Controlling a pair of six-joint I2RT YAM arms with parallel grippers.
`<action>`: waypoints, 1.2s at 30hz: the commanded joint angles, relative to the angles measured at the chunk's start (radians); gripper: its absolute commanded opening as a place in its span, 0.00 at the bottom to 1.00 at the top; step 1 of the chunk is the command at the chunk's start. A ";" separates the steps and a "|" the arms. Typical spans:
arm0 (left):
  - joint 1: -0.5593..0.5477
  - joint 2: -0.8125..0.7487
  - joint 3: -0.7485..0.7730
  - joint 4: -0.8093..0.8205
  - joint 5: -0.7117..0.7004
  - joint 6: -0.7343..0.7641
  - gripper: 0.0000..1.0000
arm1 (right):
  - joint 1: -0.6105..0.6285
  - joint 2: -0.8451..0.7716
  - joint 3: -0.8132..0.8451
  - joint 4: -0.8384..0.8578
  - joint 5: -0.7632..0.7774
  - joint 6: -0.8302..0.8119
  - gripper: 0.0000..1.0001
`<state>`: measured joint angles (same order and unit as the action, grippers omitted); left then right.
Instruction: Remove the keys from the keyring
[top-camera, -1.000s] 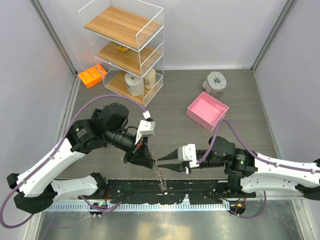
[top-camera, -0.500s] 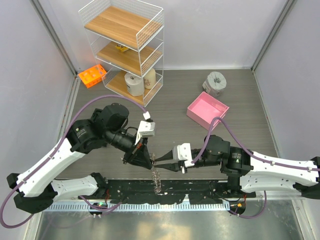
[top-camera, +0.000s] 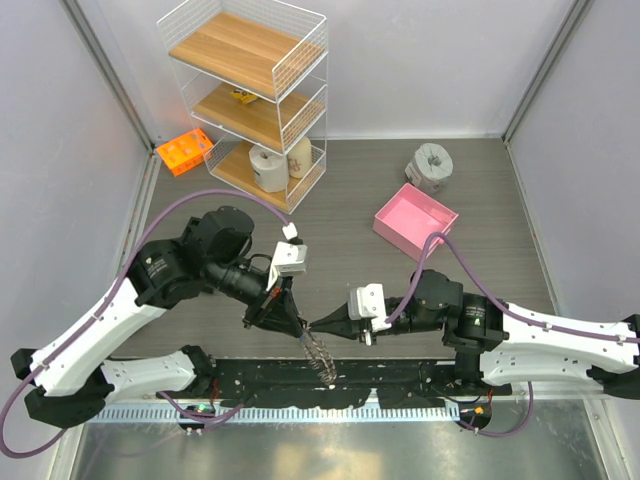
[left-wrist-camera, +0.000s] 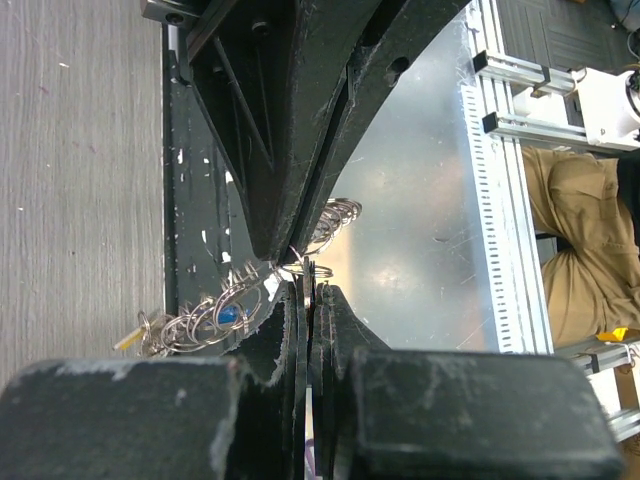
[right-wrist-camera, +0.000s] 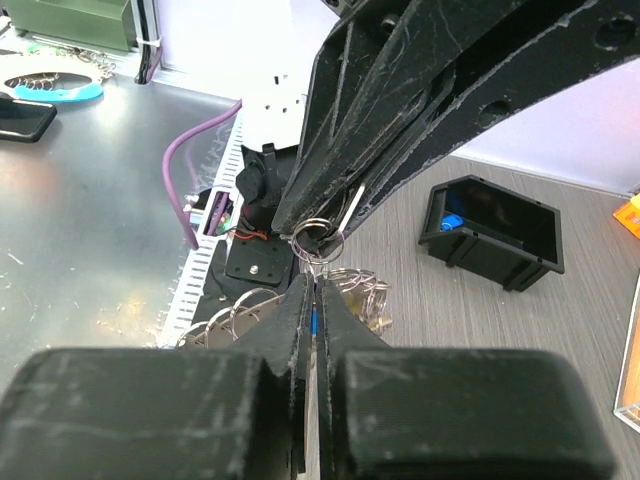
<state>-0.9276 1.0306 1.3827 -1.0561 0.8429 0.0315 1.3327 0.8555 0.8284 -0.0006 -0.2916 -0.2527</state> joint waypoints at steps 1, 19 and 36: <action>-0.010 -0.032 0.041 0.013 -0.014 0.024 0.00 | -0.010 -0.030 0.002 0.050 0.034 0.039 0.05; -0.120 0.036 0.095 -0.104 -0.289 0.114 0.00 | -0.050 0.028 0.052 0.007 0.011 0.113 0.05; -0.137 -0.006 0.062 -0.058 -0.355 0.128 0.00 | -0.064 0.034 0.074 -0.065 -0.047 0.084 0.05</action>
<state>-1.0603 1.0668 1.4395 -1.1622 0.5037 0.1402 1.2678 0.8986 0.8436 -0.0761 -0.3058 -0.1459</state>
